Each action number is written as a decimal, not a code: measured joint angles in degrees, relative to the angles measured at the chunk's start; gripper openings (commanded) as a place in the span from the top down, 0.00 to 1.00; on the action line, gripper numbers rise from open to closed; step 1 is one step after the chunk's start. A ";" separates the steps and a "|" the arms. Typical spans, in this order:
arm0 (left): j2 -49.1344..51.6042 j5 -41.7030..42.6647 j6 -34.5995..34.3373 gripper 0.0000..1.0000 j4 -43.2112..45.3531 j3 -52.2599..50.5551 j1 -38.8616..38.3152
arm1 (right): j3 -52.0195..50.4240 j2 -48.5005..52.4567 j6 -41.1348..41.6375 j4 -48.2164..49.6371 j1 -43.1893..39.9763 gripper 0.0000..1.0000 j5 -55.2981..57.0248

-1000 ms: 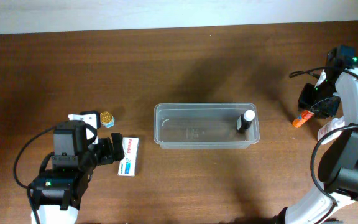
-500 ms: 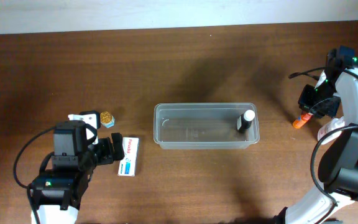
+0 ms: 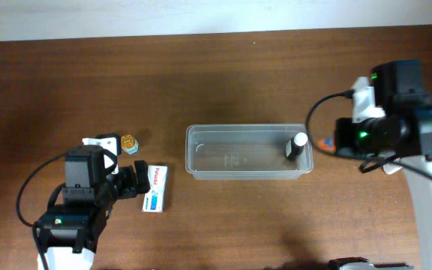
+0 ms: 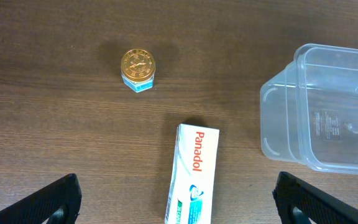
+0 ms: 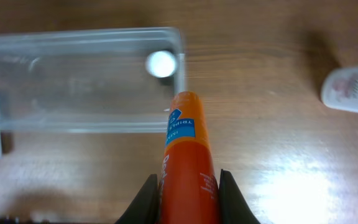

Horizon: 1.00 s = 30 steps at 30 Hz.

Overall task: Pack container
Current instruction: 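Place the orange tube upright in the container beside the dark bottle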

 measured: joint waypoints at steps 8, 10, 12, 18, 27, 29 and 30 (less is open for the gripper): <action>0.00 0.00 0.00 0.00 -0.04 0.00 0.00 | -9.55 1.73 1.88 7.54 6.80 0.86 1.01; 0.00 0.00 0.00 0.01 -0.09 0.00 0.00 | -13.84 2.78 2.36 10.82 7.19 0.86 0.98; 0.00 0.00 0.00 0.00 -0.09 0.00 0.00 | -17.94 3.37 2.54 14.43 7.21 0.86 1.01; 0.00 0.02 0.00 0.00 -0.07 0.00 0.00 | -27.41 6.03 2.71 23.47 7.21 0.85 1.57; 0.00 0.00 0.00 0.00 -0.07 0.00 0.00 | -27.96 8.55 2.75 26.38 7.21 0.55 2.51; 0.00 0.00 0.00 0.00 -0.07 0.00 0.00 | -27.39 8.55 2.78 25.07 7.21 0.53 2.56; 0.00 0.00 0.00 0.01 -0.11 0.00 0.00 | -25.83 8.50 2.78 23.61 7.19 0.51 2.82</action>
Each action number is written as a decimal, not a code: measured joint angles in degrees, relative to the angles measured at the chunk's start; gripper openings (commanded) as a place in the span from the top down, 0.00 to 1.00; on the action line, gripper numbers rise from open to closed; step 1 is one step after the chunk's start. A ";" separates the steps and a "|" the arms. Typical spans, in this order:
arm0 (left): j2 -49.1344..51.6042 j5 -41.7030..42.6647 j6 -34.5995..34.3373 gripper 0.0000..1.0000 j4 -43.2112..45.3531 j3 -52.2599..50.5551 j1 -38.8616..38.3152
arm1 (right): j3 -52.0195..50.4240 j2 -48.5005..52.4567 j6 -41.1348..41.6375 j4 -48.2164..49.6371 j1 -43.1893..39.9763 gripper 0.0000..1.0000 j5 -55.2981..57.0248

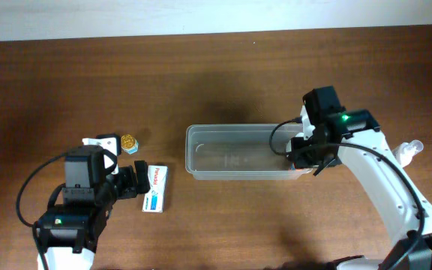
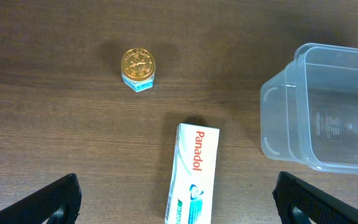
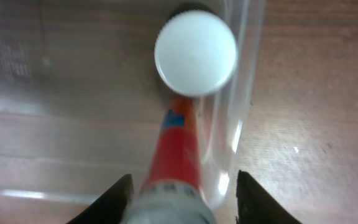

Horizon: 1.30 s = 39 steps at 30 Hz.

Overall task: Pack container
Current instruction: 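Place the orange tube upright in the container beside the dark bottle, then grasp the white spray bottle with the right gripper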

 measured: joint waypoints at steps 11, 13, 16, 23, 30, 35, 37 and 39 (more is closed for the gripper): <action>0.02 0.02 0.00 0.00 -0.09 0.04 0.00 | 26.43 -4.74 2.93 -8.81 -25.79 0.26 4.52; 0.02 0.02 0.00 0.00 -0.09 0.04 0.00 | 26.40 -3.61 2.95 -9.22 -31.43 0.25 4.00; 0.02 0.00 0.00 0.00 -0.09 0.04 0.00 | 26.23 0.50 2.97 -9.18 -38.29 0.25 3.41; 0.02 0.00 0.00 0.01 -0.11 0.04 0.00 | 25.62 15.63 2.93 -8.90 -44.13 0.24 2.25; 0.02 0.00 0.00 0.00 -0.81 0.04 0.00 | 25.55 22.91 2.95 -8.76 -44.96 0.35 1.86; 0.02 0.00 0.00 0.00 -1.01 0.04 0.00 | 25.55 23.50 2.97 -8.76 -44.96 0.67 1.68; 0.02 0.00 0.00 0.00 -1.01 0.04 0.00 | 25.55 23.50 3.23 -9.01 -44.96 0.68 1.62; 0.02 0.00 0.00 0.01 -1.03 0.04 0.00 | 25.55 23.50 3.13 -9.16 -44.96 0.70 1.62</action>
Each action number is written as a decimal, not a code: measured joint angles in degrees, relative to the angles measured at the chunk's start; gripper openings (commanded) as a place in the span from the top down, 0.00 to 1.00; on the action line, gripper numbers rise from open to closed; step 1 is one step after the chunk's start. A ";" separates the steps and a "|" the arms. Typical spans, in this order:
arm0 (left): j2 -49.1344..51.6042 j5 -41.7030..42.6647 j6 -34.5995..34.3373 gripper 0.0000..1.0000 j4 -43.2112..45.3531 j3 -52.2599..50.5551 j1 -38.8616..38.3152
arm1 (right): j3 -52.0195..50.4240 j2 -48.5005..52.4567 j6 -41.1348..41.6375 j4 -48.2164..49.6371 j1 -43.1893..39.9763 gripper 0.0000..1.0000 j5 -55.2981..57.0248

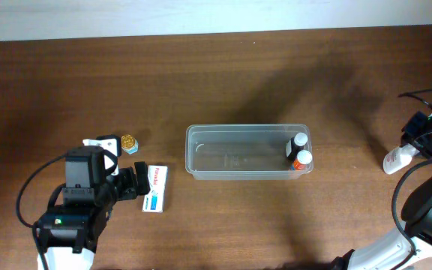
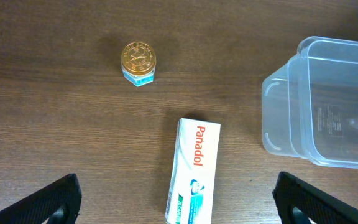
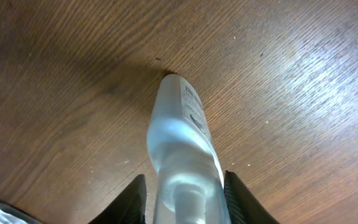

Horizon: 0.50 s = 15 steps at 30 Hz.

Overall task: Pack container
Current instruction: 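Grasp the white spray bottle with the right gripper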

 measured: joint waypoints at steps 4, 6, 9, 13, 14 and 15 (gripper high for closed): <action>0.00 0.00 0.00 0.00 0.00 0.00 0.00 | 0.00 0.00 0.09 -0.70 0.00 0.81 -1.07; 0.00 0.00 0.00 0.00 0.02 0.00 0.00 | 0.00 0.00 -0.02 -1.36 0.00 0.81 -1.27; 0.00 0.00 0.00 0.00 0.00 0.00 0.00 | 0.13 0.00 -0.02 -2.67 0.35 0.81 -1.44; 0.00 0.00 0.00 0.00 0.00 0.00 0.00 | 2.01 -2.95 -0.07 -6.97 3.61 0.81 -1.77; 0.00 0.00 0.00 0.00 0.02 0.00 0.00 | 2.78 -4.48 -0.26 -7.89 4.83 0.81 -1.92; 0.00 0.00 0.00 0.01 0.00 0.00 0.00 | 4.39 -7.28 -0.50 -9.38 7.19 0.81 -2.23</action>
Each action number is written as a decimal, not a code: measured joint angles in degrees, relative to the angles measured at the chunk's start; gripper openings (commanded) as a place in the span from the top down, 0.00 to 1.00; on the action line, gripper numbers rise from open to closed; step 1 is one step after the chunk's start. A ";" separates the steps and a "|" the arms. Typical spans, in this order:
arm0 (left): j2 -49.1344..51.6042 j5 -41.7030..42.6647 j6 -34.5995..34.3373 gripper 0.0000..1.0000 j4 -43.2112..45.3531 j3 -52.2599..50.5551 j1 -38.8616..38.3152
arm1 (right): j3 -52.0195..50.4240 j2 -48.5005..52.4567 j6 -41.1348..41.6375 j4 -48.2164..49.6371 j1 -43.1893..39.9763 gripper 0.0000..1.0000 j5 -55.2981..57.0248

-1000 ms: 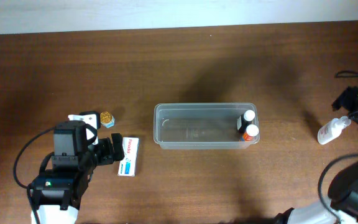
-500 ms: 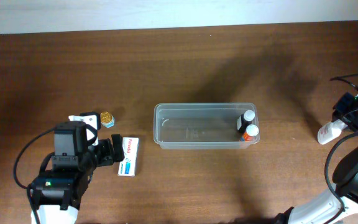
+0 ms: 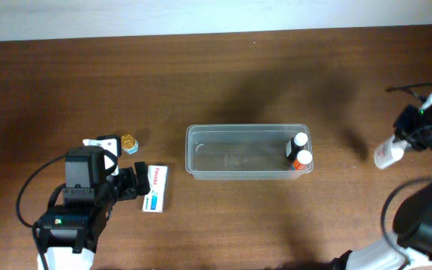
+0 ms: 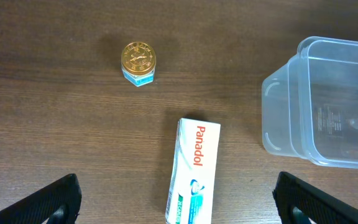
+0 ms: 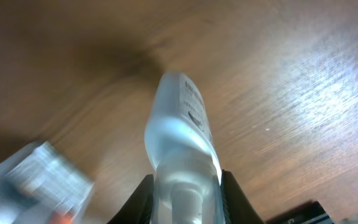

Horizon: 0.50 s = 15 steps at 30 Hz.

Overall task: Pack container
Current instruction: 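Grasp the white spray bottle with the right gripper, then lower the spray bottle into the container and open the right gripper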

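A clear plastic container sits mid-table, with a black white-capped bottle and an orange tube standing at its right end. My right gripper is shut on a clear white bottle, held above the wood at the far right. A Panadol box and a gold-lidded jar lie left of the container. My left gripper hangs open above the box.
A small white object lies by the left arm next to the gold-lidded jar. A black cable loops by the right arm near the table's right edge.
My right gripper has closed on the clear bottle and carries it above the table, a little to the left of where it lay. The left arm has not moved.
My right gripper held the orange tube right of the container, then lowered it into the container's right end beside the black bottle. Then it was at the far right with its fingers around the clear bottle. Now it holds that bottle above the table.
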 measured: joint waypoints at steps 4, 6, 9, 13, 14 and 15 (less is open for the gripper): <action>0.00 0.00 0.00 0.00 -0.02 0.00 0.00 | 5.42 -10.84 -1.42 -2.58 11.63 0.81 -1.42; 0.00 0.00 0.00 0.00 -0.04 0.00 0.00 | 6.54 -16.09 -1.84 -2.97 18.43 0.81 -2.56; 0.00 0.00 0.00 0.01 -0.02 0.00 0.00 | 6.71 -20.11 -1.42 -3.52 28.79 0.81 -2.99; 0.00 0.00 0.00 0.00 -0.02 0.00 0.00 | 6.43 -18.05 0.76 -1.42 37.42 0.81 -3.17; 0.00 0.00 0.00 0.00 -0.02 0.00 0.00 | 5.90 -17.35 1.36 -0.48 38.47 0.81 -3.15; 0.00 0.00 0.00 0.00 -0.02 0.00 0.00 | 5.01 -16.33 1.92 0.44 39.52 0.81 -3.13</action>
